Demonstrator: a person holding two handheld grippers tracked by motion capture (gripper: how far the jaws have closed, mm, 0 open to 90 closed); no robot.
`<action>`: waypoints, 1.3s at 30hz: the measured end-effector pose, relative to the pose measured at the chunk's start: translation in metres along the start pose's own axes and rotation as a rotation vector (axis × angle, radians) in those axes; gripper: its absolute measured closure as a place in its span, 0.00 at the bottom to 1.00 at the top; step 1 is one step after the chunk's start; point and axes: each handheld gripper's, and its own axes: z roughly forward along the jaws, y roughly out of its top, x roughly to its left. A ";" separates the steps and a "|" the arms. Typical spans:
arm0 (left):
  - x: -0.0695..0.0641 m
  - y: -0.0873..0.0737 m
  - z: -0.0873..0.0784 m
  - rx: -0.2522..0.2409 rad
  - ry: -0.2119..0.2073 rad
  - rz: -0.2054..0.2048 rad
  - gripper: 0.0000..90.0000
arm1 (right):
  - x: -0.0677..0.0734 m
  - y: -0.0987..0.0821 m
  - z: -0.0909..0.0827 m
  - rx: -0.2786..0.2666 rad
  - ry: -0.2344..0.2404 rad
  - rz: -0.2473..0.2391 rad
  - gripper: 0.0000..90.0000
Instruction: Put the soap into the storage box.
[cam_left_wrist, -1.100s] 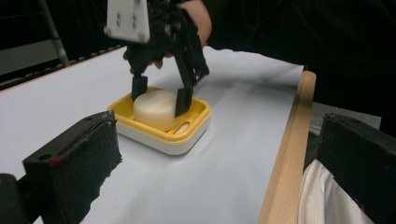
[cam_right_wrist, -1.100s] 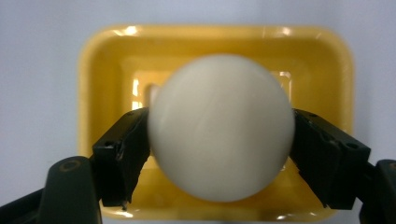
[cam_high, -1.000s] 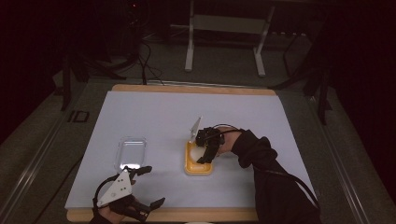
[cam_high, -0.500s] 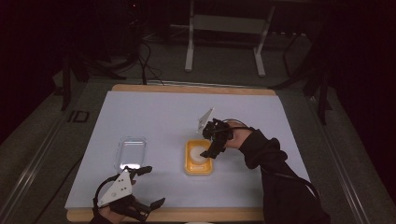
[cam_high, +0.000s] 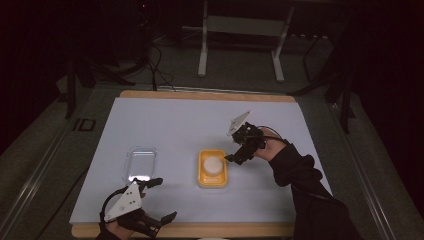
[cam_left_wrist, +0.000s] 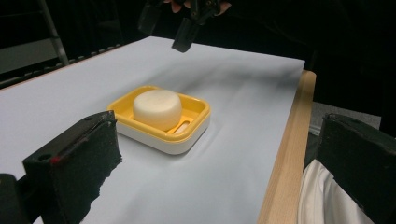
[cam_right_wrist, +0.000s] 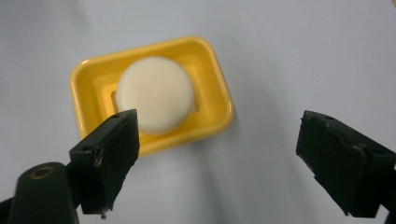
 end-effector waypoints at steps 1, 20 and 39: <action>0.000 0.000 0.000 -0.001 0.000 -0.002 0.00 | -0.001 -0.003 -0.001 0.003 -0.004 0.006 0.15; 0.000 0.000 0.000 0.002 -0.001 0.000 0.00 | 0.006 -0.050 -0.011 -0.047 -0.038 0.181 0.15; 0.000 0.000 0.001 0.002 0.000 -0.002 0.00 | 0.027 -0.089 -0.021 -0.099 -0.123 0.300 0.14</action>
